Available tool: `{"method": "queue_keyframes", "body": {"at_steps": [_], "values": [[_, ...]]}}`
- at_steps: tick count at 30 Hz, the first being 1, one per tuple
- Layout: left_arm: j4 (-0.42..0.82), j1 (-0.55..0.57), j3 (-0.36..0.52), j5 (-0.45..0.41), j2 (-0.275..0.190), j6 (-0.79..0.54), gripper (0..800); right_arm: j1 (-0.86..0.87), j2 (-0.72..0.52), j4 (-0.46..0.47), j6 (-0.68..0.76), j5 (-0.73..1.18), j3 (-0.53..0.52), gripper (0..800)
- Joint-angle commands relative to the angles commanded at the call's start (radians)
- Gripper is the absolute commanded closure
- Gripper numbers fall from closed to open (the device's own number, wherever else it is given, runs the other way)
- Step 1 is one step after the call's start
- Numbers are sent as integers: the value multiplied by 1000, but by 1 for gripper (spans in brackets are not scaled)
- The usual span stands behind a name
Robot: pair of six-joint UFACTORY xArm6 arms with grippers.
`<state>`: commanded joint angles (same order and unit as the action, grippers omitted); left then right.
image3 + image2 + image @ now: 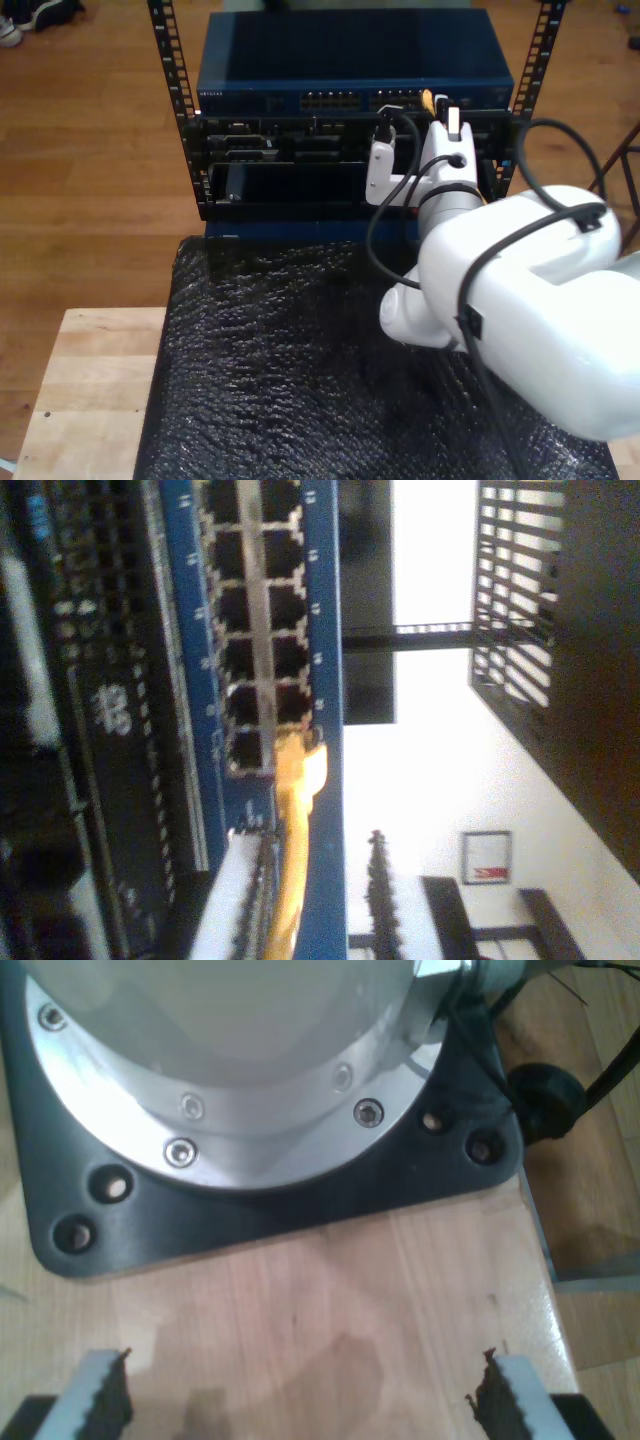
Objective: Grab the cable and plug it in
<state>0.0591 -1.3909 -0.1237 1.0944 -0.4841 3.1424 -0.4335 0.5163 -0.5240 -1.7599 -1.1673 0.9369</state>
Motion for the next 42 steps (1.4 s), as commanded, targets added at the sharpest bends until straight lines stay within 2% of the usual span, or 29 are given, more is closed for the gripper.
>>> {"method": "queue_keyframes", "body": {"at_steps": [4, 11, 15, 18, 21, 27, 36, 42], "values": [[0, 0, 0, 0, 0, 0, 0, 0, -80, 3, -2, 75, -57, 424], [0, 0, 0, 0, 2, 0, 0, 2, -216, 5, -3, 213, -149, 387], [0, 0, 0, 0, 0, 0, 0, 11, -288, 8, -5, 318, -184, 311], [0, 0, 0, 0, 0, 0, 0, 52, -348, 9, -9, 457, -195, 221], [0, 0, 0, 0, 0, 0, 0, 92, -399, 17, -11, 575, -213, 186], [0, 0, 0, 0, 0, 0, 0, 216, -511, 118, -9, 781, -227, 72], [0, 0, 0, 0, 0, 0, 0, 420, -704, 233, -89, 1088, -287, 41], [0, 0, 0, 0, 2, 0, 0, 588, -822, 259, -213, 1327, -301, 17]]}}
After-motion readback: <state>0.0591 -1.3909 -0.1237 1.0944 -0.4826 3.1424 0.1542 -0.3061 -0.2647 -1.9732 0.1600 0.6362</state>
